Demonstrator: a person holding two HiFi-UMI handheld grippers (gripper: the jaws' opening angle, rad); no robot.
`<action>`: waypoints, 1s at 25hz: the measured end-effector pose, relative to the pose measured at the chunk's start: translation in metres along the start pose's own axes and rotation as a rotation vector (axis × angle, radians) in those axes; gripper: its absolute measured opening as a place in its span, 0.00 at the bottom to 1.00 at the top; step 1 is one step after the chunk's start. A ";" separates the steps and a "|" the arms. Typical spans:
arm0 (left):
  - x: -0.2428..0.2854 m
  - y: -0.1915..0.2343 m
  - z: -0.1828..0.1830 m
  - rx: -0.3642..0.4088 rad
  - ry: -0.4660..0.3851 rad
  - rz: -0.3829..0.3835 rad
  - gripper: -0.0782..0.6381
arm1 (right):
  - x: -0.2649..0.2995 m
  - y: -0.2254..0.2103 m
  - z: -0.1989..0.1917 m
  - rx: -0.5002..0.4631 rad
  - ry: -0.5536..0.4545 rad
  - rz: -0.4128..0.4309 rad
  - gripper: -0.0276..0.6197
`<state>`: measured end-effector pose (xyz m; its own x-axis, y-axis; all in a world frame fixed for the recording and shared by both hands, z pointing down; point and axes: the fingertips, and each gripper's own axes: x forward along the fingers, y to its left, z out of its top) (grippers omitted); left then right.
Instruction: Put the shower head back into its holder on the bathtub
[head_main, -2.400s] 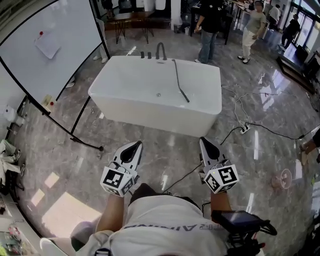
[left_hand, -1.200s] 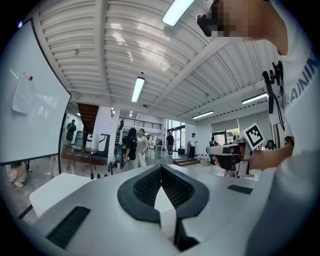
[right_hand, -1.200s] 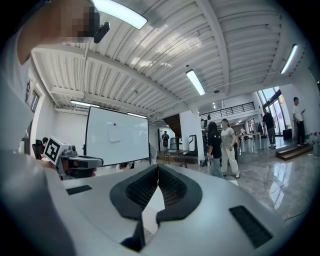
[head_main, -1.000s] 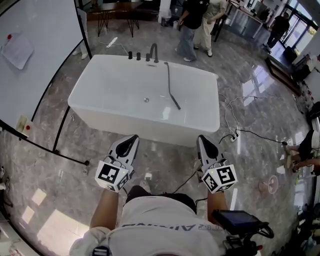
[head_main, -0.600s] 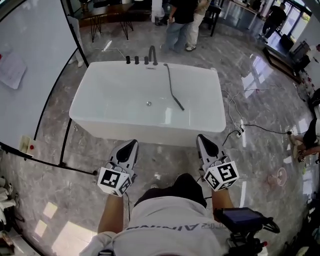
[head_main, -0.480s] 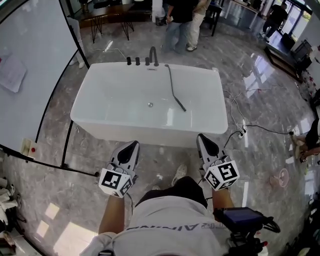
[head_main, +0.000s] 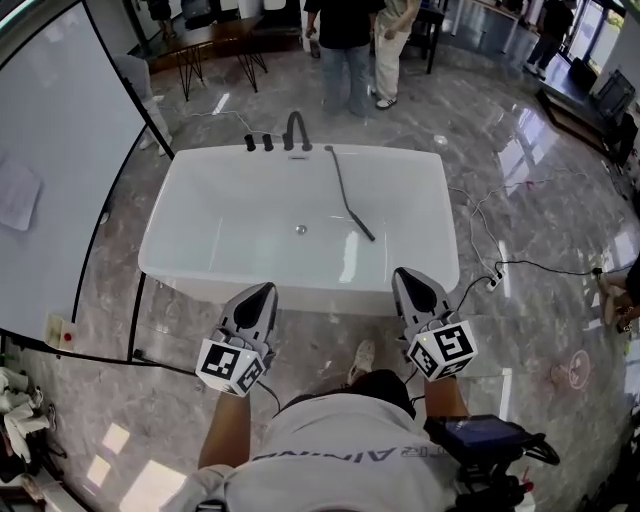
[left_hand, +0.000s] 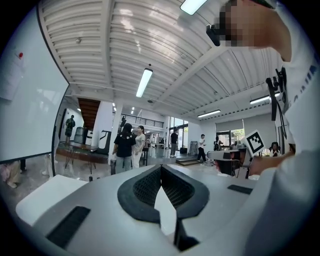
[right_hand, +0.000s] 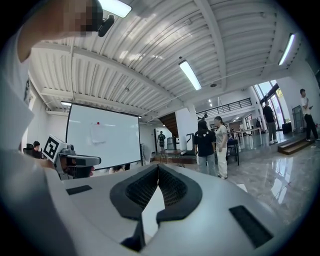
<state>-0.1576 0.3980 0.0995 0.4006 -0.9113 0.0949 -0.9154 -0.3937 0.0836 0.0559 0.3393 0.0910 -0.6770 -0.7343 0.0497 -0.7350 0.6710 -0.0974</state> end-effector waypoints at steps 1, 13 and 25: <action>0.016 0.000 0.001 -0.002 0.000 -0.005 0.13 | 0.005 -0.015 -0.001 0.005 -0.002 -0.009 0.06; 0.173 -0.006 0.019 0.001 0.003 -0.034 0.13 | 0.062 -0.155 -0.008 0.071 0.025 -0.024 0.06; 0.225 0.044 0.008 -0.009 0.037 -0.107 0.13 | 0.127 -0.173 -0.011 0.064 0.065 -0.068 0.06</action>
<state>-0.1085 0.1748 0.1167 0.4976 -0.8588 0.1218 -0.8669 -0.4875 0.1046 0.0971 0.1308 0.1251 -0.6281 -0.7685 0.1223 -0.7769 0.6103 -0.1548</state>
